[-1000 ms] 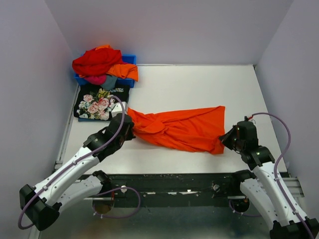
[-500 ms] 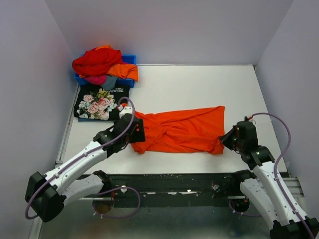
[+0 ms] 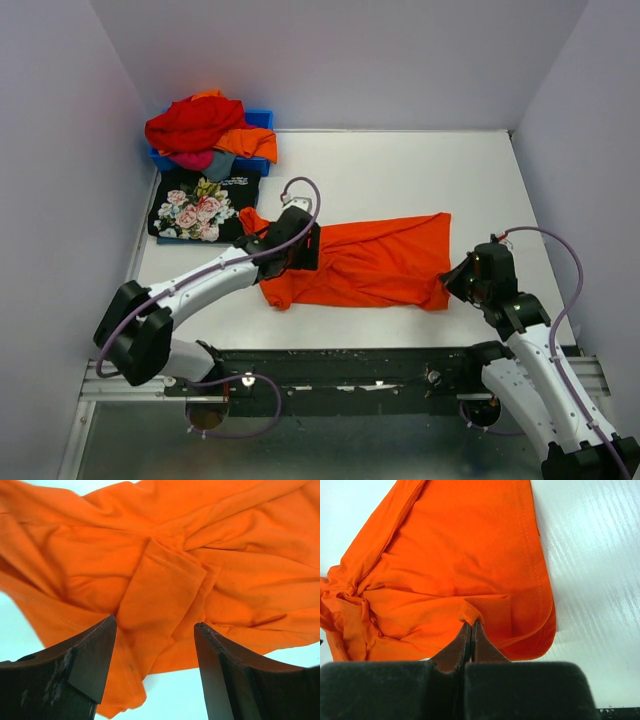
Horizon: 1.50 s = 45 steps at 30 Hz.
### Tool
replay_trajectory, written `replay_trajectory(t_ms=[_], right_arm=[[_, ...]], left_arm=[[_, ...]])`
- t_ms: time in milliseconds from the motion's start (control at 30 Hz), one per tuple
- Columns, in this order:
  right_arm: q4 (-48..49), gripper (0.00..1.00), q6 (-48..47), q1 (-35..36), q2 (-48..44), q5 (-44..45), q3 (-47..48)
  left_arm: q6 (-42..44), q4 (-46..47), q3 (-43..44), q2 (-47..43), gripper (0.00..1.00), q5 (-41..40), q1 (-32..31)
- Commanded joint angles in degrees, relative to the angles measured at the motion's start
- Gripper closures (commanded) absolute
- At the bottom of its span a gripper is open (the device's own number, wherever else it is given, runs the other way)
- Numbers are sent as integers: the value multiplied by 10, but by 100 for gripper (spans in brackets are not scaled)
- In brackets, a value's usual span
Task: Fold and stack the t-shirts
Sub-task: Flatten out the tshirt
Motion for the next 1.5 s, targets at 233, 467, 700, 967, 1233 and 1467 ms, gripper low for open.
replay_trajectory(t_ms=[233,467,700,967,1233,1467], right_arm=[[3,99,3,-2,2,-10,-6],[4,99,2,-2,2,-11,-8],[4,99,-3,-2,-1,-8,-9],[29,99,-15,-2,38,-6,-1],[52,100,-20,-5,145,53,132],[16,99,-48,-38,268,32,409]], left_arm=[[29,25,121,198,15,-8,-24],[14,20,163,266,33,-19,-24],[1,-4,153,227,100,-50,-24],[-4,-91,120,64,100,-91,-23],[-27,-93,63,-113,100,-120,63],[29,-57,176,-104,100,-114,115]])
